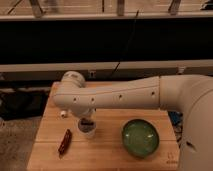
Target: Place the eraser in the ceramic cup
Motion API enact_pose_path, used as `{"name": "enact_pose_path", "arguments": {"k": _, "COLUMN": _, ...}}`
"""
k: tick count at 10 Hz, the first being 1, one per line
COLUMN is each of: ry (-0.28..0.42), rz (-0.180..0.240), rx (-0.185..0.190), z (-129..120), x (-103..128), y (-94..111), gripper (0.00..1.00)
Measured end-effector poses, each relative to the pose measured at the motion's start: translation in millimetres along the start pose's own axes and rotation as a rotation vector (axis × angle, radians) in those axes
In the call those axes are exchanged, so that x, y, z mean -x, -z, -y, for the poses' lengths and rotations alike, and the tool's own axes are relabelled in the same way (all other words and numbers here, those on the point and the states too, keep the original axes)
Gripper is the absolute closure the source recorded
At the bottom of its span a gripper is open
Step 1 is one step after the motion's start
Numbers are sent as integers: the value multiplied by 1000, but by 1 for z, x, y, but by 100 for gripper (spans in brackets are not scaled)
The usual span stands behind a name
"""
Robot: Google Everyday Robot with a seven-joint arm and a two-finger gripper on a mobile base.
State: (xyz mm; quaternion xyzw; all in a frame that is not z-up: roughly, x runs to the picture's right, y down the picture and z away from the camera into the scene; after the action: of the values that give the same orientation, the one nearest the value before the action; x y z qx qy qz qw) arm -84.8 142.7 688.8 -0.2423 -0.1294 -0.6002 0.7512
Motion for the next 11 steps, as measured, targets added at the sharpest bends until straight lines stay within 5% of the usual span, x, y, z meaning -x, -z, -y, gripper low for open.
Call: {"name": "enact_pose_path", "arguments": {"k": 11, "ry": 23, "rz": 2, "rx": -44, "z": 2, "x": 10, "y": 1, "gripper": 74}}
